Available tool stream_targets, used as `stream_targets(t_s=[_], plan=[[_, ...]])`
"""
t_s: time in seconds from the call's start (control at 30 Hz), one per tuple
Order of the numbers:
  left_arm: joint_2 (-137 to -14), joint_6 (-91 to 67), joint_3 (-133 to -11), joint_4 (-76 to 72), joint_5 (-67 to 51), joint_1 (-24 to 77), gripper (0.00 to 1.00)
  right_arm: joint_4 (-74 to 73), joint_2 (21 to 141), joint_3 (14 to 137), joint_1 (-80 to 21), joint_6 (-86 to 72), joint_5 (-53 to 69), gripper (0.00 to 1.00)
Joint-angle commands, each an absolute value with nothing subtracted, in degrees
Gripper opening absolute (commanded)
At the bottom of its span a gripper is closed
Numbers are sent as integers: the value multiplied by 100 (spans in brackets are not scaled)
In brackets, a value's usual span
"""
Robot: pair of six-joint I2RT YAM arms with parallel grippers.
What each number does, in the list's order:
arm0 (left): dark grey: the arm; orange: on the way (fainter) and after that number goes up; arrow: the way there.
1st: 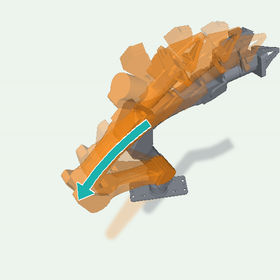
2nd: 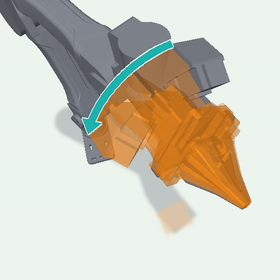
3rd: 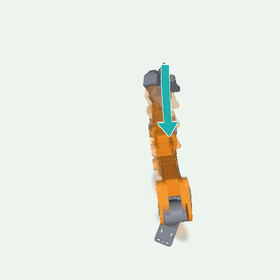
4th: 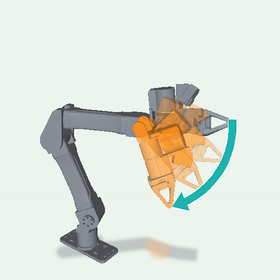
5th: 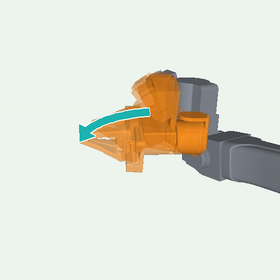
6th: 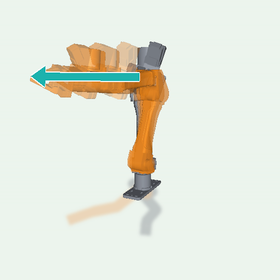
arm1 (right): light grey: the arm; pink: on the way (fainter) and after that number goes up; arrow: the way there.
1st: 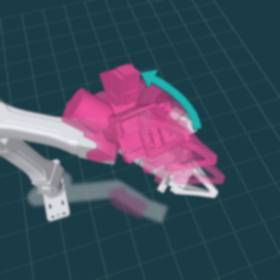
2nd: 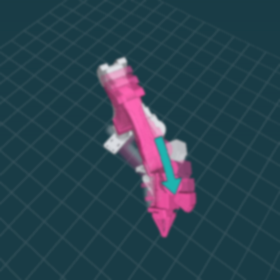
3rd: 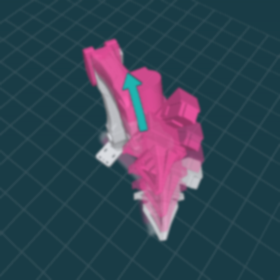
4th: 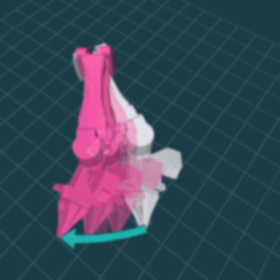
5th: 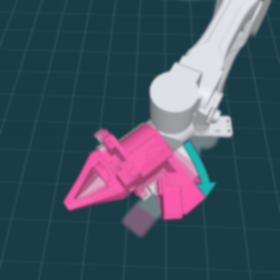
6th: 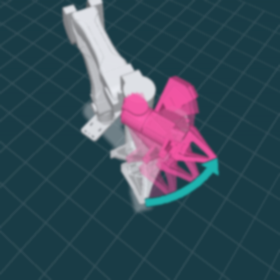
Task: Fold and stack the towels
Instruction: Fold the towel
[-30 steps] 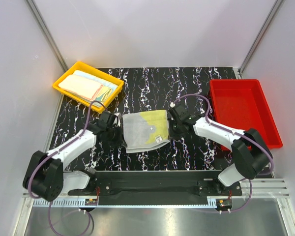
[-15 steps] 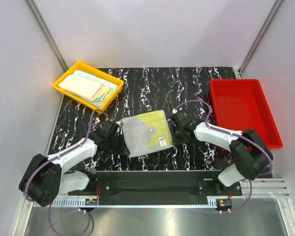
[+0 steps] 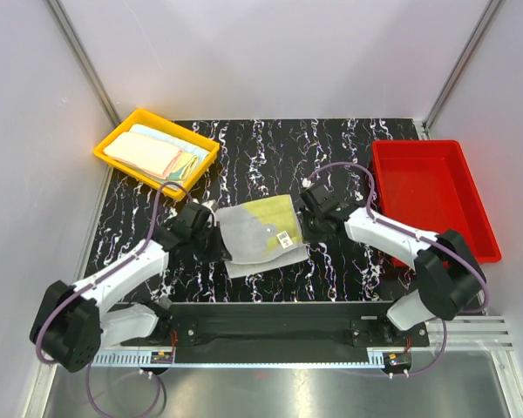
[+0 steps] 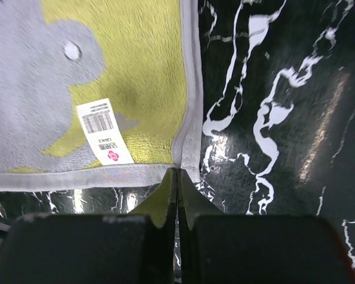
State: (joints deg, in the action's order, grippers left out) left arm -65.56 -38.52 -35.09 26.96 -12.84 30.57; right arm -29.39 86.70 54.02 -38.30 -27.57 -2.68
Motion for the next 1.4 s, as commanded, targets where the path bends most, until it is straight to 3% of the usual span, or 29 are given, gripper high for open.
stream_targets(t_s=[0.0,0.33,0.47,0.53,0.67,0.73,0.83,0.97,1.13,1.27,1.37], plan=[[-6153,-3955,-3754,2734,-1011,3190,0,-3191,8324,5583,-3867,-2540,-712,0],[-6205,-4280,-2391,1556,-1362,3375,2,-2259,8577,4615,-3867,-2769,-571,0],[-6284,-4271,-2364,1398,-1494,3410,10,-2180,8666,4553,-3867,-2795,-528,0],[-6232,-4280,-2373,1389,-1538,3436,26,-2171,8675,4526,-3867,-2795,-545,0],[-5977,-4245,-2531,1756,-1530,3454,30,-2232,8675,4518,-3867,-2812,-624,0],[-5801,-4193,-2794,1994,-1415,3454,37,-2320,8614,4552,-3867,-2839,-572,0],[-5862,-3983,-3225,2337,-1143,3358,44,-2539,8333,4702,-3867,-2953,-519,12],[-6266,-3727,-3620,2382,-1379,2910,45,-2646,8262,4930,-3858,-2962,-361,30],[-6863,-3279,-4279,2549,-1152,2313,45,-2321,8594,4869,-3867,-2918,-97,40],[-7617,-2998,-4920,2470,-1178,1917,45,-2110,8885,4677,-3858,-2926,-123,39],[-8241,-2909,-5254,2365,-1265,1784,45,-2092,8886,4501,-3867,-2979,-369,20]])
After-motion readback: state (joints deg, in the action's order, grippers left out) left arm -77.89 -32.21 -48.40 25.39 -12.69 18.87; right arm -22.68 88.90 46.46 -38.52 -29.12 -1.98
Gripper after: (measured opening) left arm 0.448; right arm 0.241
